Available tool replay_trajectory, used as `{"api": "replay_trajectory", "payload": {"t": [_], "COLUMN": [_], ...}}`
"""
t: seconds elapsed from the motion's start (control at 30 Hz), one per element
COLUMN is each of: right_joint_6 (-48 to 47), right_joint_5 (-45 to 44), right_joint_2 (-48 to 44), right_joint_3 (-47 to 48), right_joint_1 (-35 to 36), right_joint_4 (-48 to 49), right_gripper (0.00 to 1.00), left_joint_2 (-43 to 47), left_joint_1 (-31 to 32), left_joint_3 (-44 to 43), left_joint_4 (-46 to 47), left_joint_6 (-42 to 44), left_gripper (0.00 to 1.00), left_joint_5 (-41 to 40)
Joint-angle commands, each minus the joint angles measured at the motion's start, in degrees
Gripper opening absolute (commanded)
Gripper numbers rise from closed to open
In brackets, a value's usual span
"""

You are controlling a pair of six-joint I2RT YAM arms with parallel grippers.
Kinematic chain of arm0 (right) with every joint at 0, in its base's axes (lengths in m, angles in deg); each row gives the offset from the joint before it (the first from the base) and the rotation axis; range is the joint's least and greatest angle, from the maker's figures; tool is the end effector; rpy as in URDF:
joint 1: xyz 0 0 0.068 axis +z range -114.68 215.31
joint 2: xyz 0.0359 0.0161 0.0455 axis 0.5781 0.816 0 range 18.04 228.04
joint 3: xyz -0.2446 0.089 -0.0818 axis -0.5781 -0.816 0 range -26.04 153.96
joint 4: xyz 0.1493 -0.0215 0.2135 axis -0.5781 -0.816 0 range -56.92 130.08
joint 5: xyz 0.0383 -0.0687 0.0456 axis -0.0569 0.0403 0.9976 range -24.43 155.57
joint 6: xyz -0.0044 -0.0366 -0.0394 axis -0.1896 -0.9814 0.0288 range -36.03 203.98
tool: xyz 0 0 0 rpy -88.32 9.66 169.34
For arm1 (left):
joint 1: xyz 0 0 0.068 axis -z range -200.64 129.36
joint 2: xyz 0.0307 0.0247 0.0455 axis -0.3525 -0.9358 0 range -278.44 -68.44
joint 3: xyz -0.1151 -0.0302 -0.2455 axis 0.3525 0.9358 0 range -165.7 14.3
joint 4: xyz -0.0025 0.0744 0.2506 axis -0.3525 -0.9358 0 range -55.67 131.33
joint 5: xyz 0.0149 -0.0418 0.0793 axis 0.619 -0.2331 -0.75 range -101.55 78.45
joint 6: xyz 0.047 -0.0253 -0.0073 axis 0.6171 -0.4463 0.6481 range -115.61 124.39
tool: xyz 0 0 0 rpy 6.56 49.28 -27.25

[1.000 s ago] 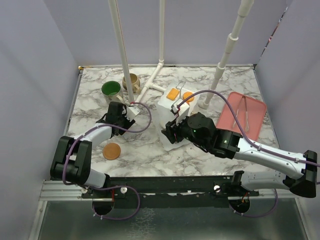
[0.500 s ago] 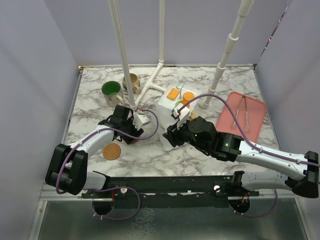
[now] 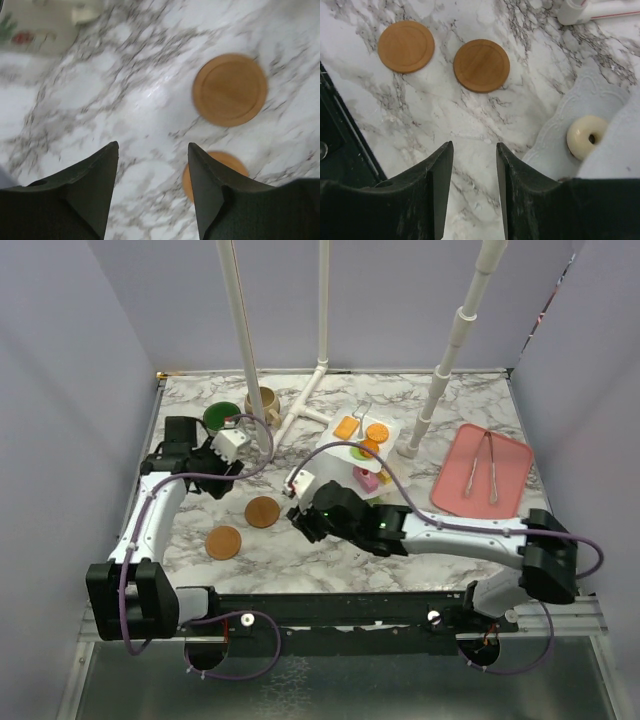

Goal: Serve the afternoon tea
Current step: Move the coaster to the center of the board, then adjust the coaster at the center of the board.

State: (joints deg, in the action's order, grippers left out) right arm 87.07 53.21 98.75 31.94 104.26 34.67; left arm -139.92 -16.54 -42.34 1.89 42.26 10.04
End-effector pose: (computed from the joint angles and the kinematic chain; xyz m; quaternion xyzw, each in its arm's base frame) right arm 0.1229 0.2981 0.2834 -0.4171 0.7460 0.2257 0.4676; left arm 0.2493 -0.0310 0.2722 0.3884 0.8524 -0.0831 0.3400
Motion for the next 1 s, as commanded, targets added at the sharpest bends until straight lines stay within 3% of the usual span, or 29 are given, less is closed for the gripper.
{"api": "replay_trajectory", "payload": {"t": [0.0, 0.17, 0.53, 0.97], "right_joint_6": [-5.7, -8.4, -6.9, -1.6], "right_joint_5": [2.9, 5.8, 10.5, 10.8], "right_joint_2": [11.5, 25.1, 41.5, 39.4], "right_joint_3": [5.6, 13.8, 26.1, 12.0], "right_joint_1": [0.2, -0.9, -5.5, -6.8], "right_joint_4": [7.9, 10.0, 8.8, 13.7], "right_gripper": [0.43, 0.41, 0.29, 0.20], "left_joint_2": [-2.1, -4.2, 1.3, 0.3], "left_joint_1": [-12.7, -21.1, -21.4, -20.0], "left_joint_3": [-1.3, 1.5, 15.1, 20.8], "left_joint_4": [-11.3, -12.0, -3.9, 8.1], "left_joint_6": [13.1, 17.8, 14.7, 7.7], "left_gripper": [0.60, 0.61, 0.64, 0.66], "left_joint_5": [-0.1, -0.5, -0.9, -1.3]}}
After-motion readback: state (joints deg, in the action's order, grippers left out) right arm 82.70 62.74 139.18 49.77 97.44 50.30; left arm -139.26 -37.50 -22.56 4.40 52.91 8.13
